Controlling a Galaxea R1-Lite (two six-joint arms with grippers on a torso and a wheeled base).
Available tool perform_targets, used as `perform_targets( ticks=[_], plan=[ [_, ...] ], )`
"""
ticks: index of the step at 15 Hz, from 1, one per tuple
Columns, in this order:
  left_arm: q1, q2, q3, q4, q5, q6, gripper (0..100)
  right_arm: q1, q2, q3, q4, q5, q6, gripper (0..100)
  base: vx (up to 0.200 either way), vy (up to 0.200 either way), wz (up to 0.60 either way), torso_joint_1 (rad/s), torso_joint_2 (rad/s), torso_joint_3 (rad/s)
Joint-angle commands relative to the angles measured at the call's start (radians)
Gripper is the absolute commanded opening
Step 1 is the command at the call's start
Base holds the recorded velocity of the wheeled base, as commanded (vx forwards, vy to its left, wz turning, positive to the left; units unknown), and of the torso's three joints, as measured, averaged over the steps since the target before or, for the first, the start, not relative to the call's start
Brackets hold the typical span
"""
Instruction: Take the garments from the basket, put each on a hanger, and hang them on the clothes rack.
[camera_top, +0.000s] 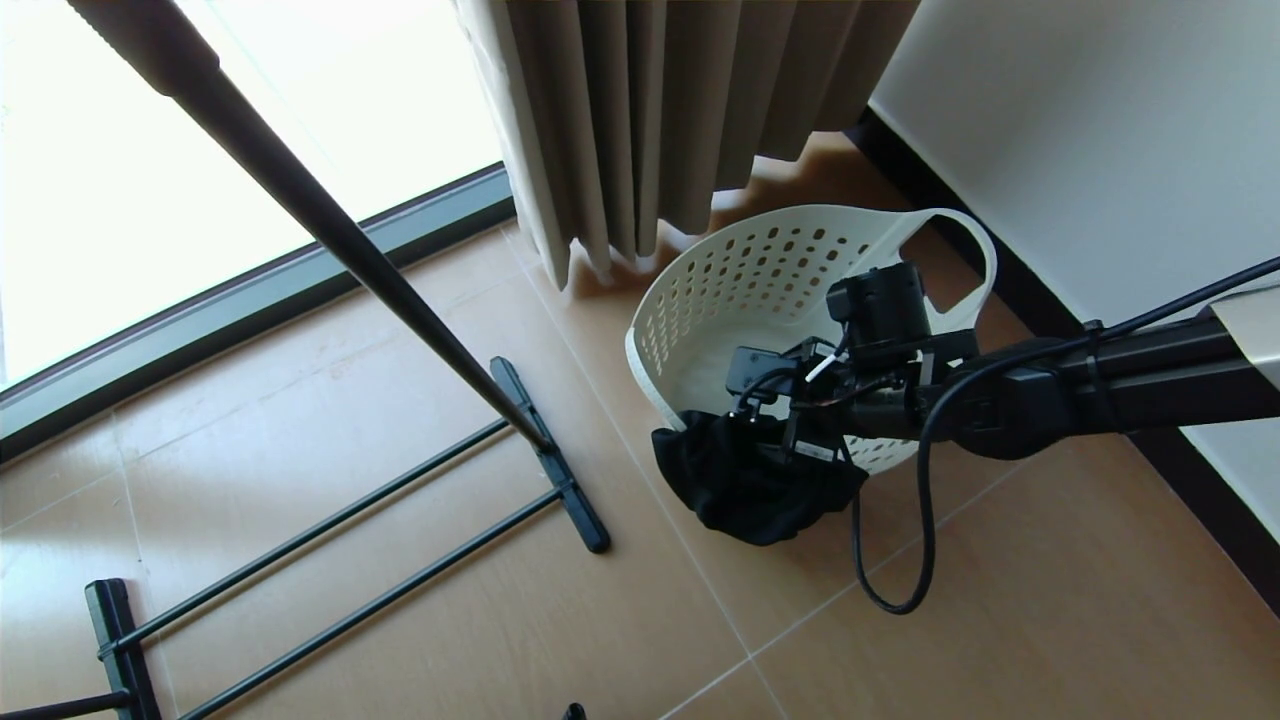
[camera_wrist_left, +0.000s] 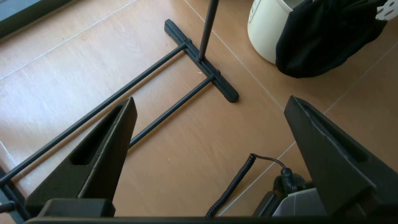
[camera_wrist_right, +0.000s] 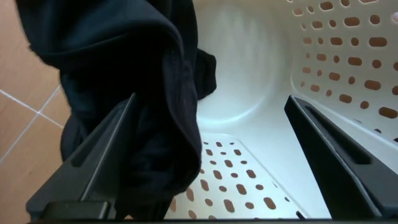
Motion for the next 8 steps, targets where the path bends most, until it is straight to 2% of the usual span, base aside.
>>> perform_targets(
  ticks=[1, 5, 6, 8],
  plan=[
    [0.0, 0.0, 0.0, 0.0, 0.0, 0.0, 100, -0.007, 0.03, -0.019, -0.004, 0.0, 0.0, 100, 0.0, 0.0, 0.0, 0.0, 0.0, 0.0],
    [0.0, 0.0, 0.0, 0.0, 0.0, -0.002, 100, -0.01, 0.042, -0.033, -0.007, 0.002, 0.033, 100, 0.0, 0.0, 0.0, 0.0, 0.0, 0.0],
    [0.0, 0.0, 0.0, 0.0, 0.002, -0.002, 100, -0.01, 0.039, -0.034, -0.01, 0.003, 0.042, 0, 0.0, 0.0, 0.0, 0.0, 0.0, 0.0],
    [0.0, 0.0, 0.0, 0.0, 0.002, -0.003, 100, -0.01, 0.036, -0.039, -0.011, 0.003, 0.09, 0, 0.0, 0.0, 0.0, 0.0, 0.0, 0.0]
  ],
)
